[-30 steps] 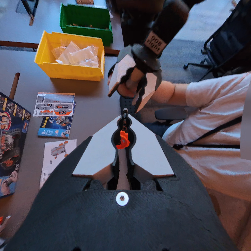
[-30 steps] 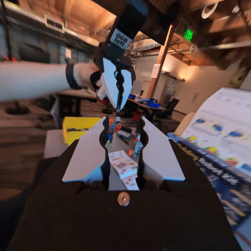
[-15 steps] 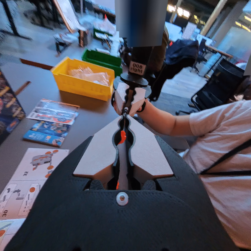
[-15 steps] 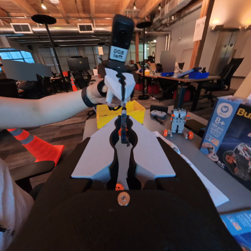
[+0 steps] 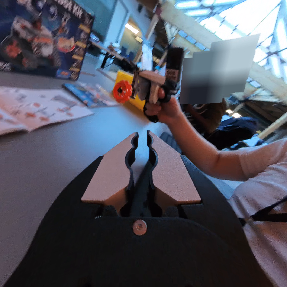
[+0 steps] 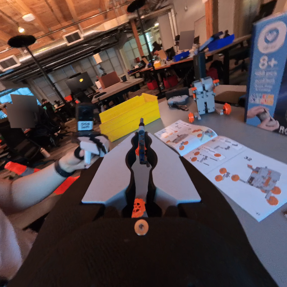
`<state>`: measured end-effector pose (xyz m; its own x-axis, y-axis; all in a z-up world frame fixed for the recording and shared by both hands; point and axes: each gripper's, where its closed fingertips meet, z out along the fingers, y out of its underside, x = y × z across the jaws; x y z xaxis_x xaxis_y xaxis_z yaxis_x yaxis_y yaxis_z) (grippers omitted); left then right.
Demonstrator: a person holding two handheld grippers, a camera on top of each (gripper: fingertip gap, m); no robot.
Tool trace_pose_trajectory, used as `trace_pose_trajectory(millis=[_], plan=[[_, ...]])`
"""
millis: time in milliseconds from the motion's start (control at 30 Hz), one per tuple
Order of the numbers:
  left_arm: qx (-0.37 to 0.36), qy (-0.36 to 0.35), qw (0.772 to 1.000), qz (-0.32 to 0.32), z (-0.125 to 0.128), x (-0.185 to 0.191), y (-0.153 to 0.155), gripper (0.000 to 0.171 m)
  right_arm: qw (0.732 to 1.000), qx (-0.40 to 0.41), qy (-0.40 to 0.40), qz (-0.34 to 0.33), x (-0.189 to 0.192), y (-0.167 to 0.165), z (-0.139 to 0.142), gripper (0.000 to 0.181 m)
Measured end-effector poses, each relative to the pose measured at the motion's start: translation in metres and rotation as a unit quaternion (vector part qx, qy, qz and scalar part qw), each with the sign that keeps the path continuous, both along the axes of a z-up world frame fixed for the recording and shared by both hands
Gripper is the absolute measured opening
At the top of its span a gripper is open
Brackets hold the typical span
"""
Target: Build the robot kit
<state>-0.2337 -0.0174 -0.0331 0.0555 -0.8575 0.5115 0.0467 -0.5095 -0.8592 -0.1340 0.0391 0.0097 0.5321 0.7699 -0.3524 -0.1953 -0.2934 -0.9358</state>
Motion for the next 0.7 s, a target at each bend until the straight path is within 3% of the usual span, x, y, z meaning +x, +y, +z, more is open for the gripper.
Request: trace_pose_trajectory(millis=[67, 167, 233, 333, 400, 500, 600, 700], plan=[[0.017, 0.066, 0.997, 0.042, -0.023, -0.003, 0.002, 0.011, 0.999, -0.03, 0.032, -0.021, -0.008, 0.007, -0.018, 0.006], [0.051, 0.11, 0.983, 0.136, -0.032, -0.003, 0.013, 0.021, 0.993, -0.067, 0.079, -0.062, -0.027, 0.009, -0.038, 0.005], [0.1, 0.137, 0.964, 0.203, -0.03, -0.007, 0.022, 0.026, 0.991, -0.074, 0.073, -0.083, -0.043, 0.006, -0.049, 0.005], [0.178, 0.199, 0.931, 0.25, -0.034, -0.008, 0.031, 0.03, 0.995, -0.066, 0.057, -0.048, -0.074, -0.005, -0.051, 0.006], [0.18, 0.215, 0.932, 0.229, -0.039, -0.004, 0.031, 0.031, 0.998, -0.057, 0.036, -0.007, -0.09, -0.01, -0.051, 0.005], [0.126, 0.182, 0.957, 0.188, -0.037, -0.004, 0.026, 0.031, 0.998, -0.055, 0.002, 0.036, -0.098, -0.009, -0.056, 0.006], [0.081, 0.136, 0.975, 0.158, -0.029, -0.011, 0.024, 0.025, 0.996, 0.015, -0.034, 0.082, -0.102, -0.008, -0.048, 0.006], [0.038, 0.13, 0.983, 0.123, -0.032, -0.021, 0.022, 0.015, 0.974, 0.121, -0.144, 0.128, -0.104, -0.009, -0.063, 0.006]])
